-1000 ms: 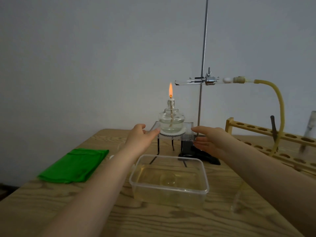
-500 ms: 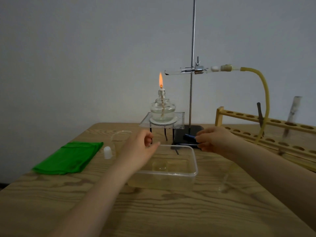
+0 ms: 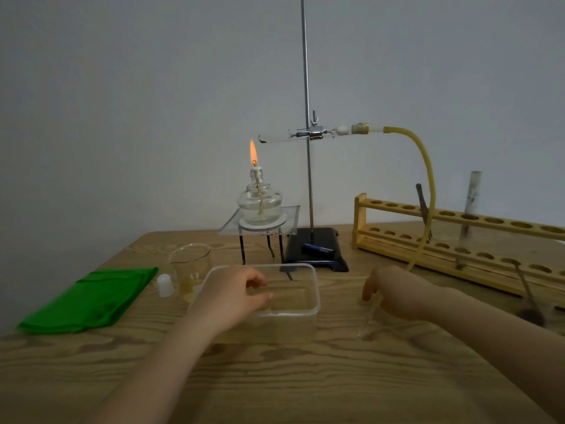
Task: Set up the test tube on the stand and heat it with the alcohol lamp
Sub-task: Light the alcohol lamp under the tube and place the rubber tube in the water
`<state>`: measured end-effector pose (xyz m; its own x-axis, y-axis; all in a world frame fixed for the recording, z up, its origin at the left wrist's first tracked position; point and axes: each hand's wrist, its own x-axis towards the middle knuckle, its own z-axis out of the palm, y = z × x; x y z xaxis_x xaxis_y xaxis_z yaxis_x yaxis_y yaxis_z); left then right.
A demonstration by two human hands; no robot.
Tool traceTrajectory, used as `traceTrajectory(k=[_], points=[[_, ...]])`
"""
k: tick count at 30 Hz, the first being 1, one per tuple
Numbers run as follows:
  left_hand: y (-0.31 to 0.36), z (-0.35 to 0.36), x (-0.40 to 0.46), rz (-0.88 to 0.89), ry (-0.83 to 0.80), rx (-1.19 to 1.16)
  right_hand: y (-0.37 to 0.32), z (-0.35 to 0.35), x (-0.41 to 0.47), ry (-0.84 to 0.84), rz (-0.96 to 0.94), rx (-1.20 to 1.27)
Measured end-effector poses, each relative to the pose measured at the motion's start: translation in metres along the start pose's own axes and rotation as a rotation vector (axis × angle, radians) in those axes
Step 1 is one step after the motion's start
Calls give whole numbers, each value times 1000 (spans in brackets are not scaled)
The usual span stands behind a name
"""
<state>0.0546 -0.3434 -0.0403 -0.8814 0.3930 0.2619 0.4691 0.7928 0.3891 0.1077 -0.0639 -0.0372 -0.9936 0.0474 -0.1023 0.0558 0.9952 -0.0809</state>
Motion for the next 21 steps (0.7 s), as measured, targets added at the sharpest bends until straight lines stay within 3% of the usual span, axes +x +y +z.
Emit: traceTrajectory(k=[21], points=[[8,-1,2,8,-36,91,2,16,9,27,-149,-222]])
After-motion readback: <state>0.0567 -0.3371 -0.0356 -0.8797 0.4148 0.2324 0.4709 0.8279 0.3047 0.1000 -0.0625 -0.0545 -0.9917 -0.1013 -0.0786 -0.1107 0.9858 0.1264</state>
